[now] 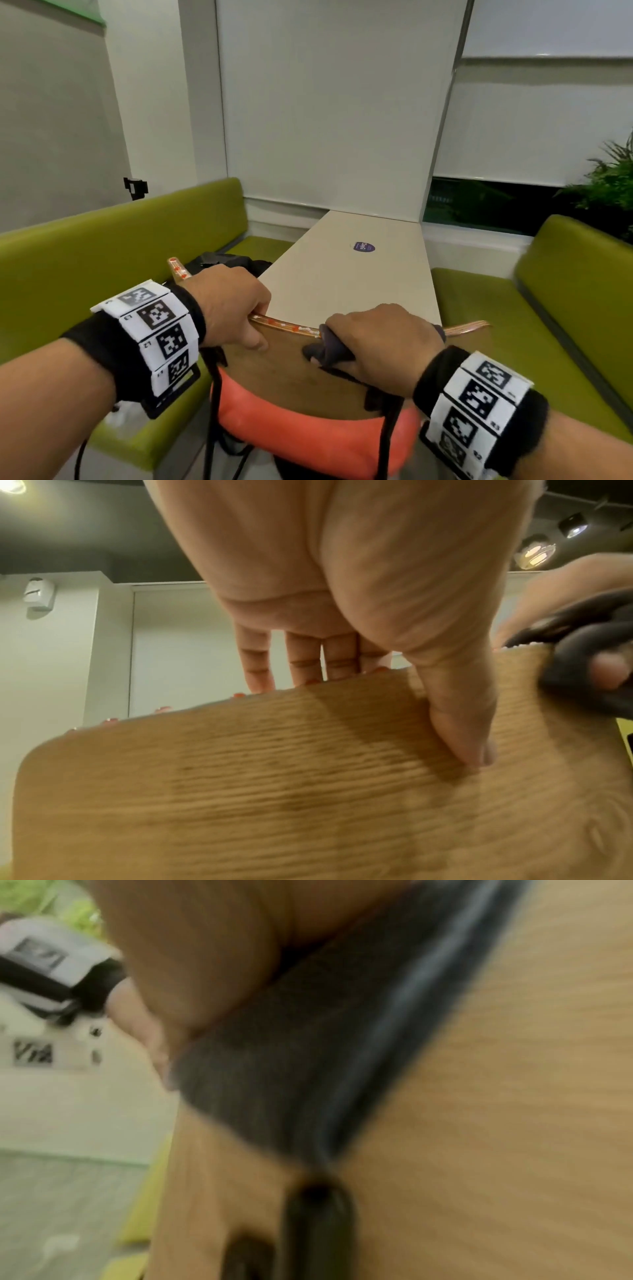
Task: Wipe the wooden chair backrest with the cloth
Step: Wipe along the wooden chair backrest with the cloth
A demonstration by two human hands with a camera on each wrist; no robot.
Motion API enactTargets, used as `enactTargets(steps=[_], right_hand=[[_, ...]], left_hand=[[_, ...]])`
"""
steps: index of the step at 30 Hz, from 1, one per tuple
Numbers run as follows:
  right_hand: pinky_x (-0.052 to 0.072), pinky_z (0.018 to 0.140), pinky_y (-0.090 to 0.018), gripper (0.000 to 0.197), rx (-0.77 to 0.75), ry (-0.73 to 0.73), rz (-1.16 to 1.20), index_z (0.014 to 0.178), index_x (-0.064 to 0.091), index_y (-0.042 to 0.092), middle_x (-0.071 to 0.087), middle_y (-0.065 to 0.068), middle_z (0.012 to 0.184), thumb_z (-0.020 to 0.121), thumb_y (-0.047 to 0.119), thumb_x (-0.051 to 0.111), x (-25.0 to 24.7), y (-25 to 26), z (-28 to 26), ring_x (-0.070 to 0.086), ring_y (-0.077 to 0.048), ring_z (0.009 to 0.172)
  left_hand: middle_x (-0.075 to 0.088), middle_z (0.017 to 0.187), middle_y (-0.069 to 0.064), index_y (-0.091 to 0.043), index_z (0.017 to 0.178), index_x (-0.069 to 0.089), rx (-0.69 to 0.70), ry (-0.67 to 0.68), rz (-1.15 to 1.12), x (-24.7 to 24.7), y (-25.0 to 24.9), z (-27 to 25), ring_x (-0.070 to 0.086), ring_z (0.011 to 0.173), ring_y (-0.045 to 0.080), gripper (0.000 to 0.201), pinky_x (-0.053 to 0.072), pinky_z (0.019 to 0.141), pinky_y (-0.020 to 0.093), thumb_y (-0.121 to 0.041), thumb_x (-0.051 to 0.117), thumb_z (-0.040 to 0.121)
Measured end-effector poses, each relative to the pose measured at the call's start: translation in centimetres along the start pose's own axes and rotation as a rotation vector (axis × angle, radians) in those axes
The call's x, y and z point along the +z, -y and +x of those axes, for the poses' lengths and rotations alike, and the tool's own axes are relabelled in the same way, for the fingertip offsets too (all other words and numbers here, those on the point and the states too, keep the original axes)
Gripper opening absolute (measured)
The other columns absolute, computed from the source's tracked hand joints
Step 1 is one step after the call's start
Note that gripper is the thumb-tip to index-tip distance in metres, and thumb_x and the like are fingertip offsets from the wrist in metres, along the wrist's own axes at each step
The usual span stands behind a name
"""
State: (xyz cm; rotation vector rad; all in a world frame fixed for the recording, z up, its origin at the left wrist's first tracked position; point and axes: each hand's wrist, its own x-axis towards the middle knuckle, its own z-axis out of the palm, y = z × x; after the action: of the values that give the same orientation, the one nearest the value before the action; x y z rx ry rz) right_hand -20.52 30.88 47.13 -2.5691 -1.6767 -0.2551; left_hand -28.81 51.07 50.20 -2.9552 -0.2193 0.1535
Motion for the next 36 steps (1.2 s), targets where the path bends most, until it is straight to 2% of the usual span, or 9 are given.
enactTargets(steps=[3,6,12,14,19,24,27,31,36], right_hand=[[0.046,0.061,-0.034,0.022,-0.09,-0.201,0.006,0.096,0.059,0.025,0.067,0.004,0.085,0.091,0.04,0.043,1.8,-0.3,-1.3,0.063,-0.021,0.077],[0.051,0.061,-0.031,0.013,-0.119,-0.307,0.108,0.094,0.065,0.028,0.071,0.008,0.082,0.086,0.037,0.061,1.4,-0.5,-1.2,0.066,-0.016,0.074],[0.049,0.073,-0.034,0.024,0.085,0.181,0.166,0.081,0.062,0.038,0.061,0.01,0.082,0.076,0.061,0.065,-0.7,1.0,2.0,0.057,-0.017,0.081],[0.051,0.078,-0.037,0.028,0.045,0.253,0.147,0.099,0.067,0.042,0.066,0.009,0.093,0.082,0.062,0.058,-1.0,2.1,3.2,0.06,-0.018,0.087],[0.041,0.067,-0.034,0.022,0.01,0.017,0.014,0.102,0.054,0.033,0.064,-0.001,0.098,0.092,0.053,0.048,0.7,2.6,2.6,0.059,-0.027,0.087],[0.045,0.062,-0.027,0.011,-0.128,-0.256,0.151,0.095,0.063,0.029,0.071,0.009,0.085,0.084,0.031,0.066,1.5,1.3,0.7,0.063,-0.013,0.074],[0.048,0.075,-0.03,0.03,-0.003,-0.113,0.235,0.108,0.06,0.034,0.07,0.009,0.095,0.084,0.051,0.063,0.2,1.2,0.9,0.062,-0.014,0.086],[0.044,0.069,-0.031,0.029,0.123,0.176,0.109,0.082,0.055,0.037,0.056,0.012,0.082,0.077,0.064,0.062,-0.8,2.5,2.9,0.055,-0.016,0.079],[0.04,0.067,-0.033,0.031,0.11,0.096,0.015,0.097,0.055,0.035,0.065,0.0,0.097,0.09,0.063,0.043,-0.2,5.0,4.2,0.059,-0.026,0.087]], left_hand=[[0.062,0.086,-0.007,-0.027,0.081,0.058,-0.017,0.03,0.035,-0.3,-0.3,0.1,0.06,0.081,0.015,0.035,0.053,0.072,0.032,-0.061,0.066,0.072],[0.06,0.083,-0.006,-0.028,0.079,0.055,-0.02,0.036,0.068,-0.4,-0.5,0.2,0.059,0.082,0.016,0.036,0.051,0.071,0.032,-0.061,0.065,0.073],[0.055,0.078,-0.007,-0.027,0.077,0.055,-0.022,0.0,0.039,-0.1,-0.3,-0.1,0.058,0.08,0.016,0.036,0.047,0.067,0.031,-0.061,0.067,0.072],[0.058,0.083,-0.006,-0.027,0.077,0.054,-0.019,-0.016,0.032,-0.1,-0.2,-0.2,0.059,0.082,0.017,0.034,0.049,0.071,0.032,-0.059,0.067,0.073],[0.064,0.088,-0.004,-0.026,0.081,0.059,0.019,-0.046,0.048,0.3,0.3,-0.2,0.061,0.084,0.018,0.035,0.053,0.079,0.038,-0.059,0.063,0.073],[0.061,0.112,-0.009,-0.028,0.116,0.056,0.092,-0.063,0.102,0.4,2.5,-0.5,0.056,0.103,0.015,0.058,0.046,0.093,0.036,-0.067,0.059,0.073],[0.062,0.11,-0.01,-0.029,0.112,0.058,0.071,-0.046,0.134,0.4,4.1,-0.6,0.057,0.102,0.015,0.053,0.047,0.091,0.036,-0.065,0.058,0.074],[0.064,0.102,-0.006,-0.025,0.099,0.062,0.065,-0.016,0.169,0.8,4.5,-0.1,0.059,0.097,0.017,0.043,0.048,0.088,0.038,-0.062,0.058,0.077],[0.063,0.101,-0.004,-0.023,0.094,0.061,0.069,-0.004,0.155,0.7,4.4,0.2,0.058,0.094,0.018,0.041,0.047,0.08,0.033,-0.06,0.062,0.077]])
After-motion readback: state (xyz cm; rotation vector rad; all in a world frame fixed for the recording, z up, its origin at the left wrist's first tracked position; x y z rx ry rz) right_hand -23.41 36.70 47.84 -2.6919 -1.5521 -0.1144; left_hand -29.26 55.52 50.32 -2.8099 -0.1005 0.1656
